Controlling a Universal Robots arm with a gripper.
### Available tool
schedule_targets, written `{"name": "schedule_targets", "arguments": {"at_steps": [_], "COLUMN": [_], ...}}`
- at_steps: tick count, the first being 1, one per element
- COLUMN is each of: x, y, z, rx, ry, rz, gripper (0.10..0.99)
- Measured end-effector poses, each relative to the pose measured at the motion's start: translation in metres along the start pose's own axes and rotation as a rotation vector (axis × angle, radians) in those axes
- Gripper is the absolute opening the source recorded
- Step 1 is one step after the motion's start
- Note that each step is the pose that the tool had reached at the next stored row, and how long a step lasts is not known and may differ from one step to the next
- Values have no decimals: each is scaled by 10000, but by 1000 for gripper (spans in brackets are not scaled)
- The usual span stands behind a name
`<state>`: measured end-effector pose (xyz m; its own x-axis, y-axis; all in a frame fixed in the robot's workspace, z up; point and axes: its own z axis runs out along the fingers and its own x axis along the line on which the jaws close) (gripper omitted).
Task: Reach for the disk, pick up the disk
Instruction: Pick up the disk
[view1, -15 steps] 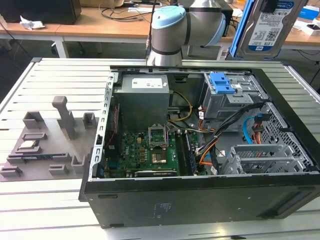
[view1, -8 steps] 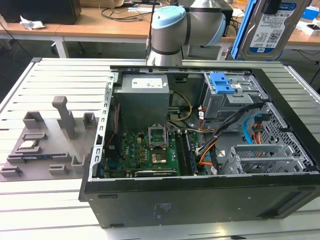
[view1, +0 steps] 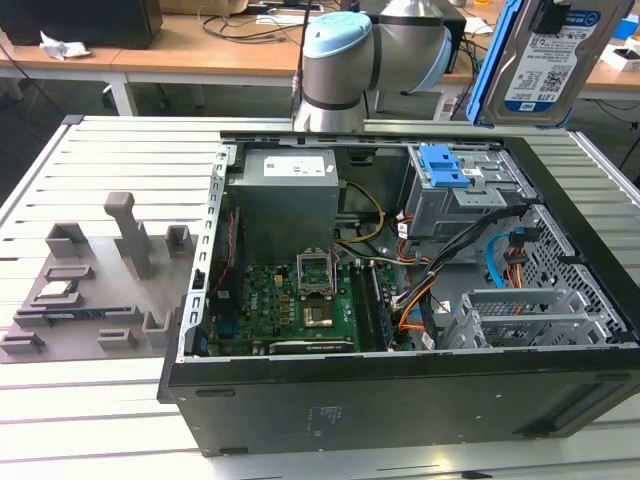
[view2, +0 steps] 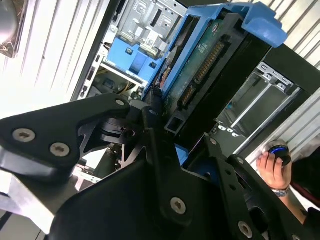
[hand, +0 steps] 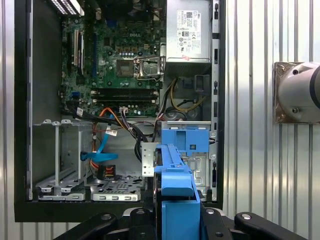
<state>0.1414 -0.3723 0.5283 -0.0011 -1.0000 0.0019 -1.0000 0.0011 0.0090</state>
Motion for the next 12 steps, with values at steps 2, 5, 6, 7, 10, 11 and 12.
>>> {"name": "schedule_targets", "arguments": {"at_steps": [2,5,6,7,10,11,12], "x": [31,76,87,99,135,151,161], "y": [0,0,0,0,0,0,0], "z": [0,0,0,0,0,0,0], "rx": [1,1,0,0,0,0,0], "ry": [0,1,1,0,0,0,1], "rz": [0,0,0,0,0,0,0], "gripper": [365,365,365,365,365,365,365]}}
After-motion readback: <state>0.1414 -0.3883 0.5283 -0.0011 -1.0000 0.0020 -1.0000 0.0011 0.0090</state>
